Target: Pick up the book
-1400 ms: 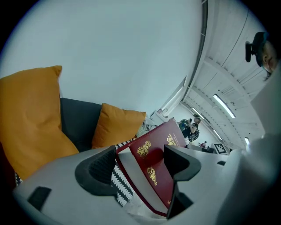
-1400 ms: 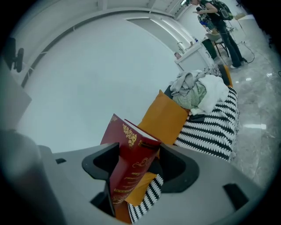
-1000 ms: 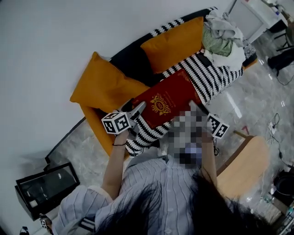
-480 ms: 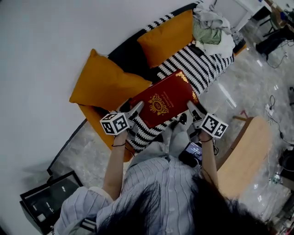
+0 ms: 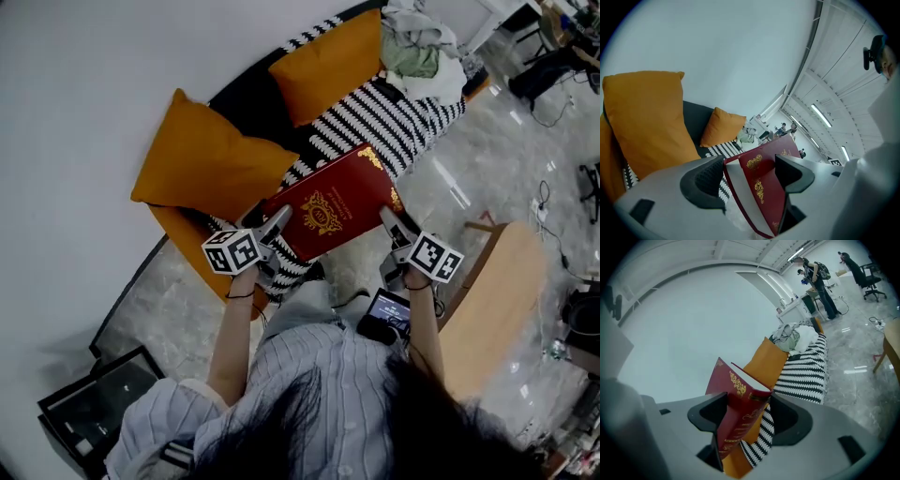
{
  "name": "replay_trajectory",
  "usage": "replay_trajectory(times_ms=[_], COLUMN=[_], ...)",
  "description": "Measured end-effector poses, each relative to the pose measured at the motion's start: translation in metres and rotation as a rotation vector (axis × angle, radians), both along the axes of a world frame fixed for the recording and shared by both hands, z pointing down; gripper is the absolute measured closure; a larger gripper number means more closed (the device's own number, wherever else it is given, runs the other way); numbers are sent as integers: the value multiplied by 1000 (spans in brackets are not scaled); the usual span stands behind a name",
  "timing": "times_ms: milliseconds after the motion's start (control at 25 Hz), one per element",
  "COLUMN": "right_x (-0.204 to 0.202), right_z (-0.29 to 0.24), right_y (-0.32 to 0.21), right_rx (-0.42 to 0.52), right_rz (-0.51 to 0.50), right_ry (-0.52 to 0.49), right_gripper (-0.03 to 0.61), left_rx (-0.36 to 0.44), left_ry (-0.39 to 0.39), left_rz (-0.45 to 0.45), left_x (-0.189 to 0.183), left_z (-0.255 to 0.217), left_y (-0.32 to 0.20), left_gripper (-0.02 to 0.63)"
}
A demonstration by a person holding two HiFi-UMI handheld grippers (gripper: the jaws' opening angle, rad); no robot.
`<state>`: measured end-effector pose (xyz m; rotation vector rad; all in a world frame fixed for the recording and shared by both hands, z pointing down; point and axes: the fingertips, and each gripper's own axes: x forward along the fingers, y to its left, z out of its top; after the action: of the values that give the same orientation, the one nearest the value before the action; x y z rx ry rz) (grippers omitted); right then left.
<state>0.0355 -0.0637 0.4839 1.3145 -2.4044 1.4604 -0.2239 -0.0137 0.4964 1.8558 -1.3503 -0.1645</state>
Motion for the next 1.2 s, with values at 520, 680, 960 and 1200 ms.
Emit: replay_trajectory(times_ms=[520, 680, 960, 1200], right_x=[59, 91, 148, 171], right_z=[0, -3, -6, -7], right_y=[48, 71, 134, 163], right_rx=[-5, 5, 33, 33], right_rz=[56, 66, 72, 75], right_ry=[-30, -37, -68, -60], right_gripper=[281, 281, 281, 281], left_rx=[15, 20, 46, 51], left_ry=[-30, -34, -60, -49], left_rz=[54, 58, 61, 56], left_x=[56, 87, 143, 165], left_z=[-9, -14, -23, -23], left_y=[29, 50, 110, 136], left_gripper=[273, 273, 273, 273])
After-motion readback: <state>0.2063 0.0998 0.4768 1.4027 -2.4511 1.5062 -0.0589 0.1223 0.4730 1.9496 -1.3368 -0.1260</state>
